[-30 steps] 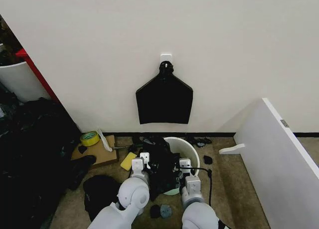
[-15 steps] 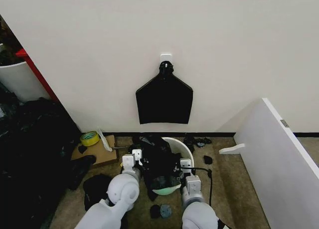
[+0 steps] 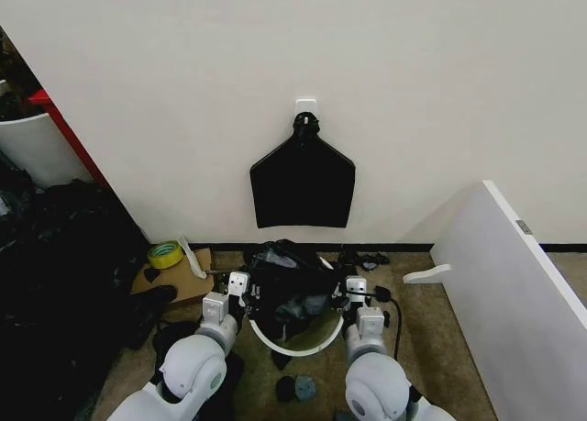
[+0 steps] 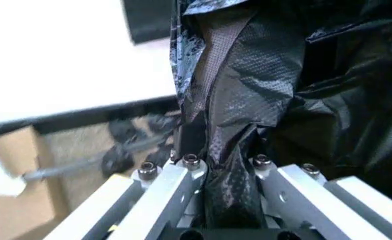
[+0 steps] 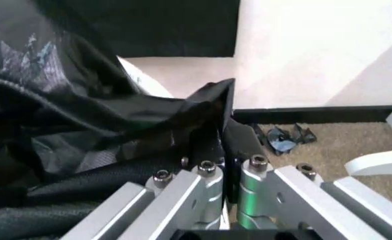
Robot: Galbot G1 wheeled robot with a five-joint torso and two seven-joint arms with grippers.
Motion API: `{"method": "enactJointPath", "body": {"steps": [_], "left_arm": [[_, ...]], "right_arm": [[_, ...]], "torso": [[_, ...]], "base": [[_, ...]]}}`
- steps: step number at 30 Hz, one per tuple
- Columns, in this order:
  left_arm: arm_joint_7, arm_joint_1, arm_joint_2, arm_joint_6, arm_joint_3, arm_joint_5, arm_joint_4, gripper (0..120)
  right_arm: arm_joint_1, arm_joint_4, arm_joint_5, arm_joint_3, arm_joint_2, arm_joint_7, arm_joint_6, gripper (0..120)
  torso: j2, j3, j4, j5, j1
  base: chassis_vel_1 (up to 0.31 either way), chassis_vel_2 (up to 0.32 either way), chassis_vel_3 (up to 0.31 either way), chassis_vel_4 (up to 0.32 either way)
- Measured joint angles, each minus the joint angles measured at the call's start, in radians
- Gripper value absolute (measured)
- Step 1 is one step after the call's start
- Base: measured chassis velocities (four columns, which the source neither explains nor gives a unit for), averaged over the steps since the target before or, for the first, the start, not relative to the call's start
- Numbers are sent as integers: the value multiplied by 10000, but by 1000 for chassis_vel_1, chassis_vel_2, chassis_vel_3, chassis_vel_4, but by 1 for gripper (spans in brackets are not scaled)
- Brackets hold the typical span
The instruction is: Place the garbage bag over the trash bin.
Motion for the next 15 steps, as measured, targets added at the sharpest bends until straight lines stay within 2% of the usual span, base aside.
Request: {"method": "enactJointPath", "body": {"steps": [6,13,15], "left_arm": [[224,46,128,-391,-61,232,-46,4],[139,136,103,-466,-59,456,-137,4],[129,156,101,-467,-55,485,-142,4]], "right_arm": [[-532,590,-12,-174,-256,-10,-176,3],[-1437,1353,-2203,-647,-675,-1036,100,32],[-1488,1317,-2697,-641,-722,-1257,277,36]], "torso": [[0,0,0,1,0],[0,0,0,0,0],[0,0,-1,0,0]], "base": [[0,0,0,0],[0,0,0,0],[0,0,0,0]]}}
